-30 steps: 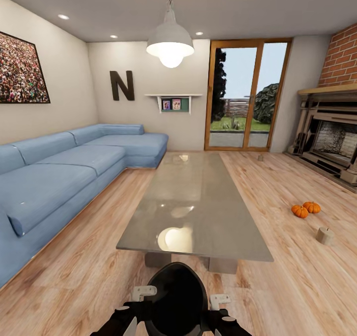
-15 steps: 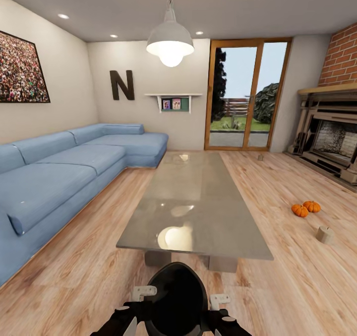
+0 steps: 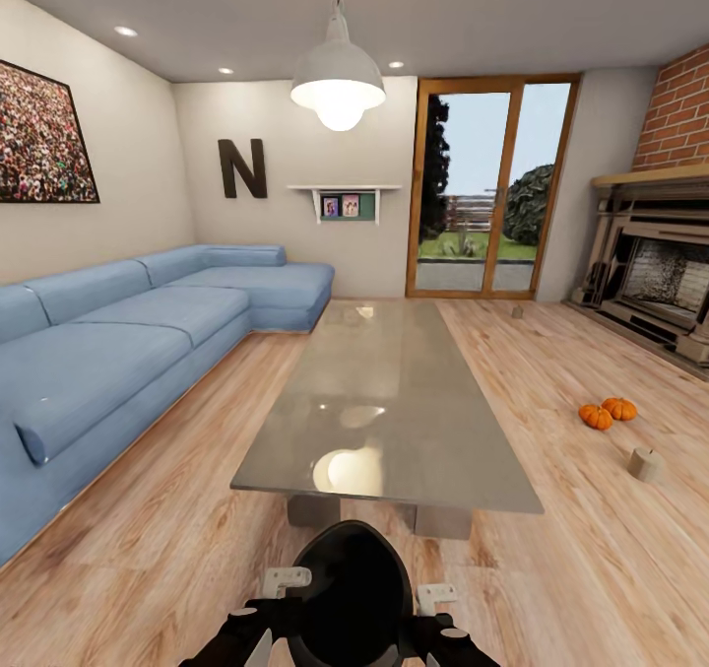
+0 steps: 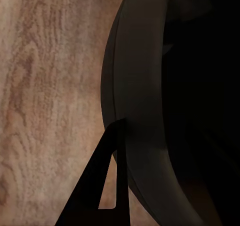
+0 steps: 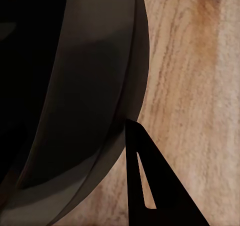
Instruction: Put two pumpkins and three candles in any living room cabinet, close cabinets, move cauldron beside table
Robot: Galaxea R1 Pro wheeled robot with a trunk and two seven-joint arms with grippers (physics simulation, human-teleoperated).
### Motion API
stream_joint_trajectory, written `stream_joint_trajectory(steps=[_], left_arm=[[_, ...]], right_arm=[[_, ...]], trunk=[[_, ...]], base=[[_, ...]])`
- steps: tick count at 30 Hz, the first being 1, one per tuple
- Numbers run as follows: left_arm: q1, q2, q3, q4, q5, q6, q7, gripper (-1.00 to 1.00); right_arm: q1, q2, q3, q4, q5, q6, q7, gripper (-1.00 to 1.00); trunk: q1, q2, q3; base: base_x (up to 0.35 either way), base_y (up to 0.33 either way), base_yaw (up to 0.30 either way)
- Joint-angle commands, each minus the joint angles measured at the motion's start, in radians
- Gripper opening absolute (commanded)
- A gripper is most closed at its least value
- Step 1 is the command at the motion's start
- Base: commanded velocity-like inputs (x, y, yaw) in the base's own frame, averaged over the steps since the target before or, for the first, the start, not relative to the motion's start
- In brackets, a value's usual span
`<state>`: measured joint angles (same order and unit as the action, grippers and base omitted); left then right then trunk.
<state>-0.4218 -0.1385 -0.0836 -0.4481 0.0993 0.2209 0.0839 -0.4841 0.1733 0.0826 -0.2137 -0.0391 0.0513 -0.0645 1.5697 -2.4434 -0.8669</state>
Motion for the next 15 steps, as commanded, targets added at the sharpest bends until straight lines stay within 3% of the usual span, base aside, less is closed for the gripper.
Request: stream_joint_trajectory(steps=[1,15], left_arm=[[0.000,0.000,-0.008,-0.004,-0.006,-0.002,0.009,-1.00],[0.000,0.000,-0.008,-0.004,-0.006,0.000,0.010,-1.00]], right_arm=[[-0.001,0.001,-0.004,-0.001,-0.018,0.005,0.003,-1.00],[-0.001,0.001,-0.004,-0.001,-0.018,0.005,0.003,-1.00]], trunk=[[0.000,-0.001,-0.001],[0.000,-0.001,-0.001]], base=[[0.015,0.000,0.000],[0.050,0.000,0.000]])
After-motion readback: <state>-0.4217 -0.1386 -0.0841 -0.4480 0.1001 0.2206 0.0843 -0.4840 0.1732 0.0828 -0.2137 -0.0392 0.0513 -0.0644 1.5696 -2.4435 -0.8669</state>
